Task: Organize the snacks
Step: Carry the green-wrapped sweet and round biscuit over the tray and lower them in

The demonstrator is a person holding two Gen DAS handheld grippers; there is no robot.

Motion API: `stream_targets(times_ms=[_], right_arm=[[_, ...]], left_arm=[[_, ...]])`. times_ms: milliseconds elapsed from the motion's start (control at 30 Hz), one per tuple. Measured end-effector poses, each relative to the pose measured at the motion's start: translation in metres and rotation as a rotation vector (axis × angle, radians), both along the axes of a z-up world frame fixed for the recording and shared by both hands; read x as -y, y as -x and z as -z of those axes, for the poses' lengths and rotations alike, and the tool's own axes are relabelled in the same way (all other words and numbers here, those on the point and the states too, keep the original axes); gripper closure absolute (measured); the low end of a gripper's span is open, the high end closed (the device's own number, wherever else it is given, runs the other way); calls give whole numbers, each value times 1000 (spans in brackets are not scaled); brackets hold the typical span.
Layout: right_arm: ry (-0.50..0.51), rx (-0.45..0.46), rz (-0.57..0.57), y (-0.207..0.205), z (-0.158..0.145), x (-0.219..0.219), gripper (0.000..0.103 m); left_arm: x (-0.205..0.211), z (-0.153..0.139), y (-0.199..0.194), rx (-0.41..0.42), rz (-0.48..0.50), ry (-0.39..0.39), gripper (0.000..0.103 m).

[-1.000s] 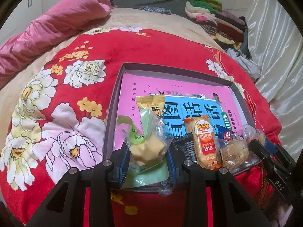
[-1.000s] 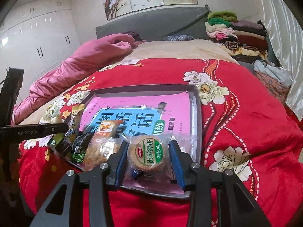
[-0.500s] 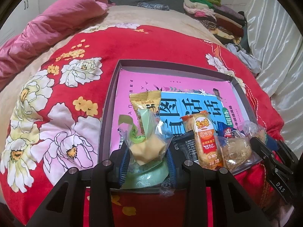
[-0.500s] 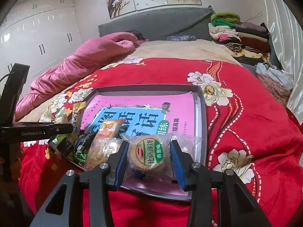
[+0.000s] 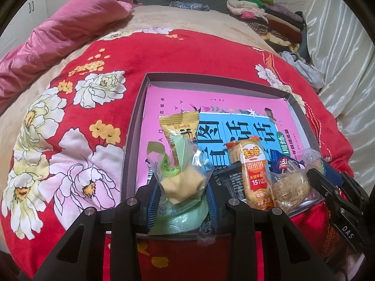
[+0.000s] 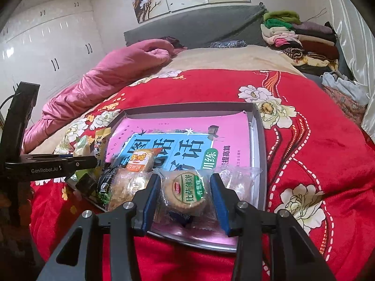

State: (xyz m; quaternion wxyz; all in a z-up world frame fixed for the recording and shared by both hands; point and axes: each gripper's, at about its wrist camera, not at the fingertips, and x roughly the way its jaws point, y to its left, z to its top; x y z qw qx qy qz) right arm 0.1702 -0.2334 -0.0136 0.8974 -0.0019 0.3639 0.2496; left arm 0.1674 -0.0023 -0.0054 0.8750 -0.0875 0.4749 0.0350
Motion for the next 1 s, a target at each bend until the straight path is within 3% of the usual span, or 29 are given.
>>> stream_targets(times_ms=[467, 1000], right_arm=[[-13, -4, 5, 0, 0, 4, 55], [-32, 18, 19, 5, -10, 11, 48]], left_arm=[[2, -1, 0, -1, 5, -4, 65], [4, -8, 5, 14, 9, -3, 52]])
